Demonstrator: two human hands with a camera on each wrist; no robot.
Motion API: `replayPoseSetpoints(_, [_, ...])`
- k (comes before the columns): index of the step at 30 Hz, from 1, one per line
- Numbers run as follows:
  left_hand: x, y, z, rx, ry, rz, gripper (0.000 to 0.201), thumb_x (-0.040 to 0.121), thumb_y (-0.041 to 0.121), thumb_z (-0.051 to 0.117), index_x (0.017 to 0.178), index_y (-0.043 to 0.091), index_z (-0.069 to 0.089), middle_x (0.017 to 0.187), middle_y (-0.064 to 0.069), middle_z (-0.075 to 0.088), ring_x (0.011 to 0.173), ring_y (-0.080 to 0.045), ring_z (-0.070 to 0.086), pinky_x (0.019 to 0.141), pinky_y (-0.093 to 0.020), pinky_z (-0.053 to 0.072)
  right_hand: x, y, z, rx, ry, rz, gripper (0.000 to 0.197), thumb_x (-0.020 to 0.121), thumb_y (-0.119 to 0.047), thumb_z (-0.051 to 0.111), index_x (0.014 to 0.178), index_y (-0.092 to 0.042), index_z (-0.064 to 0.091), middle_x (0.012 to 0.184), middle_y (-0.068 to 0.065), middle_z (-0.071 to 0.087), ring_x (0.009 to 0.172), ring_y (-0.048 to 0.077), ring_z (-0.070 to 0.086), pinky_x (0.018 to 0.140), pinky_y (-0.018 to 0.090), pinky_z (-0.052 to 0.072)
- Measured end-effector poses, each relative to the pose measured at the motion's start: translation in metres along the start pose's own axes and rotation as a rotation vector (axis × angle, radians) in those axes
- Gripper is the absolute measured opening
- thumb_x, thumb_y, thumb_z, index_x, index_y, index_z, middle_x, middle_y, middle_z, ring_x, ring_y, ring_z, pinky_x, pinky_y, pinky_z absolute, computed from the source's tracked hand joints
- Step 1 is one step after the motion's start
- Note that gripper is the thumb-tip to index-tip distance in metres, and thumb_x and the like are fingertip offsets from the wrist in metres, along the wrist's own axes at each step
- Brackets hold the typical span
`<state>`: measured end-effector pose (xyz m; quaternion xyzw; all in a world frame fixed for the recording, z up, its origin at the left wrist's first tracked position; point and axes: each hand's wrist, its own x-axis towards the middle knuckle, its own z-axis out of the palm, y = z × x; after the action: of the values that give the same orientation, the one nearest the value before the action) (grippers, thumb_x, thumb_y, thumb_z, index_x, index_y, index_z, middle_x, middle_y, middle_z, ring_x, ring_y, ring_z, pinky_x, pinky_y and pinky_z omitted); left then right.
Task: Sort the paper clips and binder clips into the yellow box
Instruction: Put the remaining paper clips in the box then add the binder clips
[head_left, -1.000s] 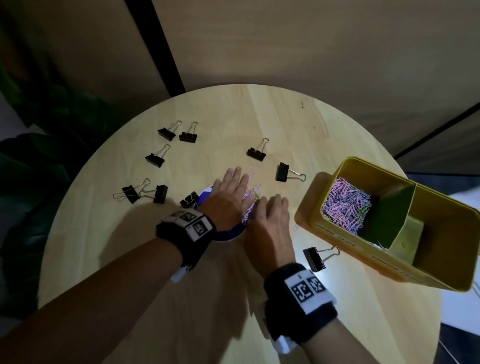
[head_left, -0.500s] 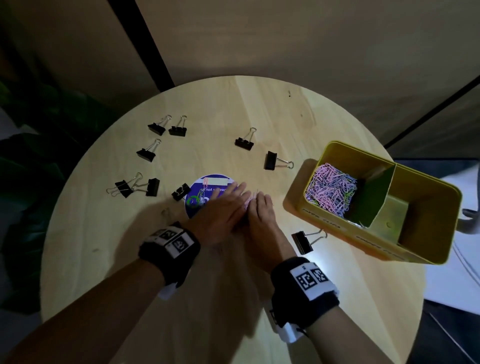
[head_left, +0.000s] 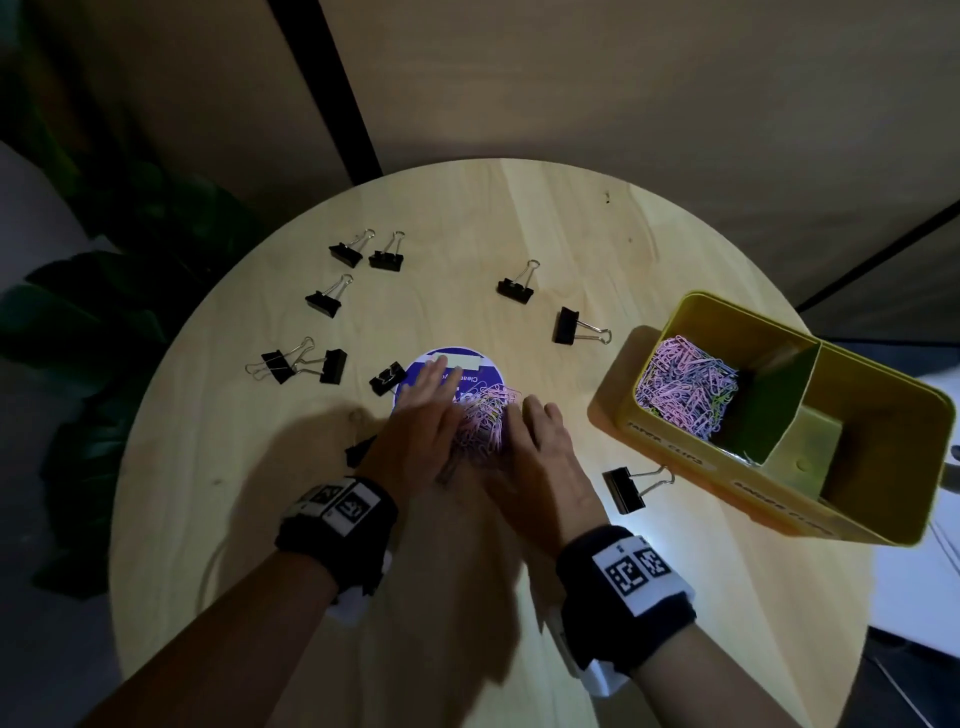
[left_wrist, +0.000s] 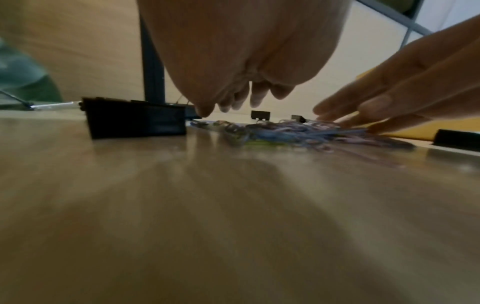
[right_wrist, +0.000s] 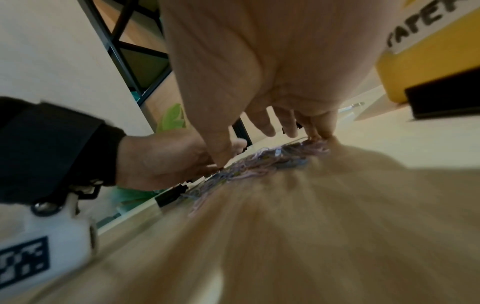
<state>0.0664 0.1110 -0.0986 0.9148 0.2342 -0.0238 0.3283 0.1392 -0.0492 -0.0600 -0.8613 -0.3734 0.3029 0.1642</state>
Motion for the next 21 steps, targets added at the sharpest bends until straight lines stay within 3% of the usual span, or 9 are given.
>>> replayPoseSetpoints(2, [-0.001,-0.002,0.0,0.032,-0.078,0.041,0.06,0.094,0.041,0.018,0.141,0.007,0.035,0.154,-0.014,0.022,0.145,-0.024,0.012,0.118,-0.049,0.012,0.005,0.0,0.003,0.014,0.02,-0.015,0.073,0.092,-0.035,0.053,0.149,-0.008,0.017,0.156,0.019,0.016,0.145,0.038,0.008,0.12,0.046,0.016])
replayPoseSetpoints(4, [-0.009,-0.001,0.002,0.034,-0.094,0.123,0.064,0.094,0.047,0.016,0.139,0.008,0.039,0.154,-0.013,0.024,0.144,-0.023,0.017,0.118,-0.037,0.01,0.006,0.001,0.009,0.021,0.07,-0.039,0.069,0.09,-0.035,0.056,0.145,-0.005,0.028,0.147,0.023,0.031,0.139,0.042,0.023,0.114,0.049,0.028])
replayPoseSetpoints(7, [-0.013,0.002,-0.004,-0.05,0.068,0.081,0.05,0.098,0.035,0.026,0.134,0.006,0.045,0.151,-0.012,0.031,0.14,-0.019,0.028,0.112,-0.019,0.016,0.001,0.006,0.015,0.038,0.078,-0.055,0.064,0.085,-0.024,0.062,0.141,-0.009,0.036,0.144,0.021,0.033,0.137,0.039,0.029,0.109,0.045,0.037])
replayPoseSetpoints(10, [-0.006,-0.001,-0.014,-0.034,0.253,0.014,0.05,0.096,0.027,0.025,0.127,-0.002,0.052,0.141,-0.019,0.045,0.129,-0.024,0.045,0.106,-0.011,0.019,-0.004,0.008,0.017,0.046,0.159,-0.013,0.065,0.077,-0.004,0.068,0.137,-0.012,0.044,0.145,0.021,0.032,0.129,0.035,0.044,0.103,0.036,0.046])
replayPoseSetpoints(14, [0.002,-0.022,-0.024,-0.051,0.265,-0.099,0.048,0.091,0.026,0.029,0.127,0.006,0.054,0.14,-0.012,0.049,0.13,-0.02,0.045,0.112,-0.022,0.025,-0.008,0.009,0.014,0.046,0.286,0.01,0.05,0.08,-0.002,0.063,0.129,-0.006,0.053,0.132,0.027,0.046,0.122,0.041,0.047,0.098,0.034,0.045])
replayPoseSetpoints(18, [0.011,-0.012,-0.024,0.033,0.176,-0.138,0.053,0.083,0.011,0.035,0.135,0.011,0.047,0.145,-0.007,0.042,0.135,-0.02,0.037,0.114,-0.028,0.023,-0.004,0.009,0.003,0.13,0.19,0.0,0.056,0.083,-0.005,0.062,0.136,-0.013,0.046,0.138,0.016,0.04,0.126,0.028,0.043,0.107,0.03,0.04])
replayPoseSetpoints(20, [0.01,-0.001,-0.019,0.121,0.098,-0.055,0.054,0.084,-0.002,0.042,0.136,0.01,0.045,0.145,-0.011,0.041,0.135,-0.026,0.037,0.112,-0.041,0.031,-0.003,0.009,-0.004,0.15,0.152,-0.022,0.066,0.08,-0.009,0.069,0.14,-0.015,0.042,0.139,0.012,0.038,0.126,0.024,0.043,0.109,0.026,0.036])
replayPoseSetpoints(21, [0.008,0.001,-0.015,0.182,0.071,0.042,0.051,0.082,-0.003,0.046,0.132,0.009,0.05,0.139,-0.014,0.047,0.129,-0.03,0.044,0.104,-0.048,0.041,-0.004,0.008,-0.008,0.135,0.15,-0.02,0.068,0.079,-0.014,0.072,0.14,-0.016,0.042,0.138,0.011,0.038,0.126,0.024,0.043,0.108,0.025,0.035])
